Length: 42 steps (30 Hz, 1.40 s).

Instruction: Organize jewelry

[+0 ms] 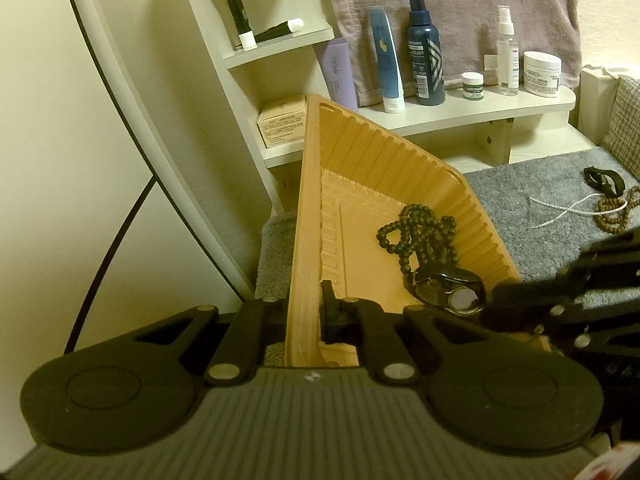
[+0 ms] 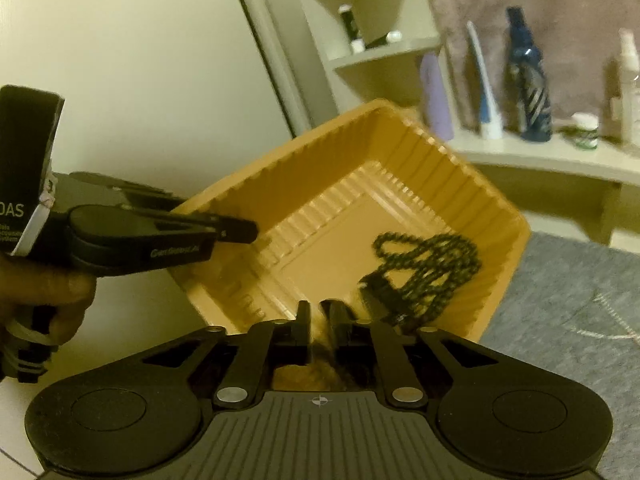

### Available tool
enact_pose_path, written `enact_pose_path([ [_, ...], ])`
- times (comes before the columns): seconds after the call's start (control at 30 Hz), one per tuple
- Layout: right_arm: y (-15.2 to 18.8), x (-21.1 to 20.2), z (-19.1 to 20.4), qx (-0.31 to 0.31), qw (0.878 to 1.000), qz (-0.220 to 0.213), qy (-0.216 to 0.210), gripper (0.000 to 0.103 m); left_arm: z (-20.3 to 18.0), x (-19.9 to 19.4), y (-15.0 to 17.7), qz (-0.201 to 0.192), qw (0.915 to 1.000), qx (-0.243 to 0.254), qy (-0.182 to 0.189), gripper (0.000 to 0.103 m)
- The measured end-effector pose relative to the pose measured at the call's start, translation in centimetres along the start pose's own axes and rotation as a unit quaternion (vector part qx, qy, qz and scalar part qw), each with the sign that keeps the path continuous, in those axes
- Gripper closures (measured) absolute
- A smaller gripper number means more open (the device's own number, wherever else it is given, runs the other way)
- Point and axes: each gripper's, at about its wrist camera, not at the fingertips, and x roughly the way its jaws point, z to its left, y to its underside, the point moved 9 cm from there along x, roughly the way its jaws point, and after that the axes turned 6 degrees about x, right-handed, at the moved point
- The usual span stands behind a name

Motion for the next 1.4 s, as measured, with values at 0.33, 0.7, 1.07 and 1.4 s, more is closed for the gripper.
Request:
enact_pose_path([
  [0.33, 0.8, -5.7, -8.9, 0.062, 0.984, -0.061, 0.156, 0.069, 0.0, 0.0, 0.0, 0.0, 1.0, 0.0, -0.001, 0.096],
  [0.7, 4.1, -11.0, -17.5, 0.089, 0.946, -0.058, 0.306, 0.069, 0.0, -0.1, -0.1, 0.0, 1.0, 0.002, -0.002, 0.096],
  [1.07, 4.0, -11.4, -20.3, 0.038, 0.933, -0.031, 0.355, 0.069, -0.1, -0.1, -0.1, 0.001, 1.0, 0.005, -0.004, 0.096],
  [1.4, 4.2, -8.7, -19.9, -0.229, 0.896, 0.08, 0.371, 0.069, -0.1, -0.1, -0.1, 0.0, 1.0, 0.002, -0.002, 0.095],
])
